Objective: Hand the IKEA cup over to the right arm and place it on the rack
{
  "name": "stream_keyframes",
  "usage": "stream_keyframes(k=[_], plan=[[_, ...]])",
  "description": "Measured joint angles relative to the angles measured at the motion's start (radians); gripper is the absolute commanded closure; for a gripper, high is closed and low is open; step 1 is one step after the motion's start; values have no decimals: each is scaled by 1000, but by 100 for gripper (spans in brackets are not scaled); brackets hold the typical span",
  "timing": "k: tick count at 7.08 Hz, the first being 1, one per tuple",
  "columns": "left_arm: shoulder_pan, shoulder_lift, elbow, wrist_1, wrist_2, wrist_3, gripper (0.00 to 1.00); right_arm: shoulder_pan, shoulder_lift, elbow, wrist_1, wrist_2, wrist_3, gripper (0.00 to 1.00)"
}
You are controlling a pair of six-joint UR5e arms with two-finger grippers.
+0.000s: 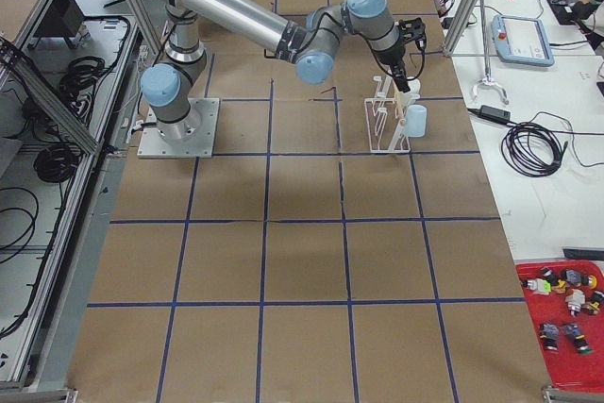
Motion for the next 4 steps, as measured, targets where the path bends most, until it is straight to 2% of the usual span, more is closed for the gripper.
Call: stream_keyframes(k=[2, 4], plan=[[0, 0, -1, 0, 0, 0, 1, 115, -64, -43, 311, -122, 61, 0], [0, 0, -1, 0, 0, 0, 1, 206, -110, -66, 510, -195, 141, 0]])
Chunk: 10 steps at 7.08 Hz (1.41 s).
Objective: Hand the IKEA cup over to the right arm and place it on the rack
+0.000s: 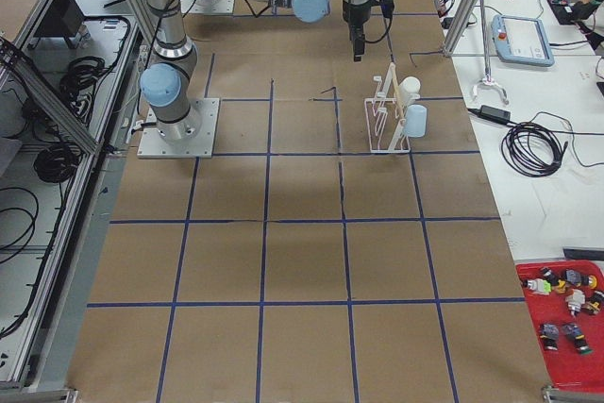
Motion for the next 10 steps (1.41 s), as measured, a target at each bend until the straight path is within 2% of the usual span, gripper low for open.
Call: stream_keyframes(k=[4, 6, 10], plan=[[0, 0, -2, 0, 0, 0, 1, 85, -161, 3, 262, -15, 89, 0], [0, 0, -2, 1, 0, 0, 1, 88, -183, 6, 296, -15, 92, 0], [0, 0, -2, 1, 0, 0, 1, 88, -183, 1, 286, 0, 92, 0]])
